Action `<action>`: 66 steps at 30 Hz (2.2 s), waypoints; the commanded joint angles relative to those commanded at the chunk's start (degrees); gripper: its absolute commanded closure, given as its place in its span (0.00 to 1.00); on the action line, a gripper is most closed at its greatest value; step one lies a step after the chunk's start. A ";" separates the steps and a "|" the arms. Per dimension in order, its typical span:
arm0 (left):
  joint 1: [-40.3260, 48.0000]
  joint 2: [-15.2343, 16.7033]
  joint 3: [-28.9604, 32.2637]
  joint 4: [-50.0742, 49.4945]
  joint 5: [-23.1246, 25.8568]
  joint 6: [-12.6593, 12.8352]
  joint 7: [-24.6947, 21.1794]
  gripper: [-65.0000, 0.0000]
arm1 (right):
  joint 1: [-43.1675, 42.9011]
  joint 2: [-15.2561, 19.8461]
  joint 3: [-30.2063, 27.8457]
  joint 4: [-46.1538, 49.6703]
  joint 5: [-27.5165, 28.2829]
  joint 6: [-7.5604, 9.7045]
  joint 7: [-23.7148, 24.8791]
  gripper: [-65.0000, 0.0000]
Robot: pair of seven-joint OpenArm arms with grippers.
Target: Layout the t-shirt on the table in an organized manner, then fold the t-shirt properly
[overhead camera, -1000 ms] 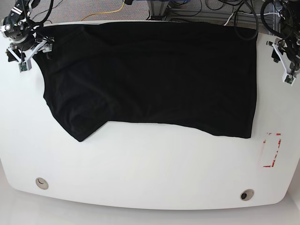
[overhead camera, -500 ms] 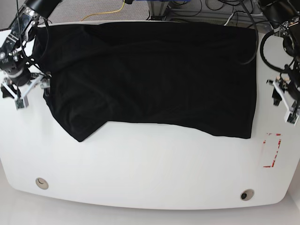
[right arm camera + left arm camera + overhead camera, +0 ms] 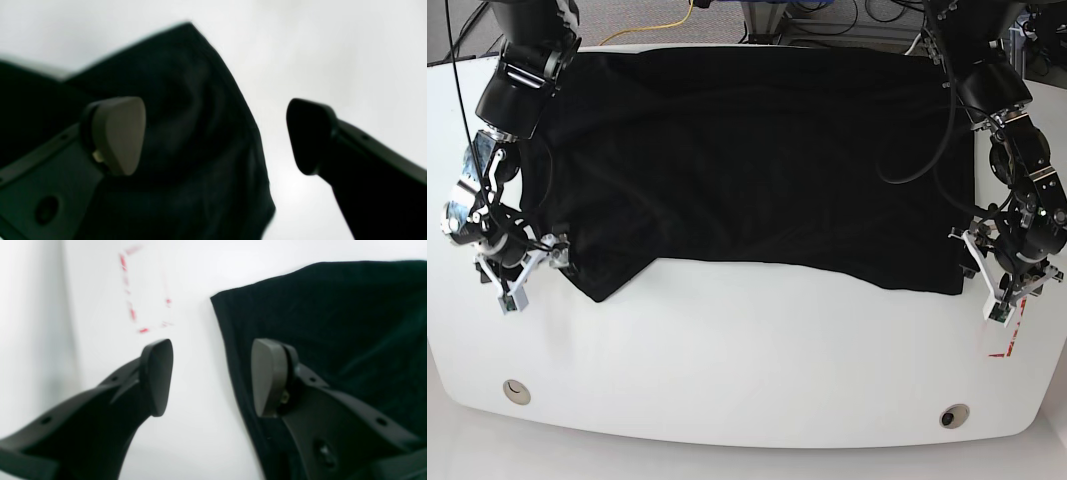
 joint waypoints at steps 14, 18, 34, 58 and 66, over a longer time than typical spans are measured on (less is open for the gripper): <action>0.79 -0.35 0.00 -2.02 0.18 0.00 -6.15 0.47 | 15.47 0.09 -3.60 -33.85 -10.46 0.00 24.09 0.00; 1.49 -0.35 0.00 -2.02 0.18 0.00 -6.15 0.47 | 17.14 -0.09 -3.60 -40.00 -12.66 0.00 28.75 0.00; 2.81 -0.35 -0.09 -1.67 0.00 0.00 -6.15 0.47 | 13.80 -4.04 -3.60 -41.76 -13.01 0.00 30.33 0.00; 2.90 -0.35 -0.09 -1.93 0.09 0.00 -6.15 0.47 | 12.75 -5.98 -3.69 -37.54 -13.01 0.00 27.52 1.00; 2.90 -0.35 -0.09 -1.93 0.09 0.00 -6.15 0.47 | 12.40 -6.07 -3.69 -24.00 -12.75 0.00 19.16 1.00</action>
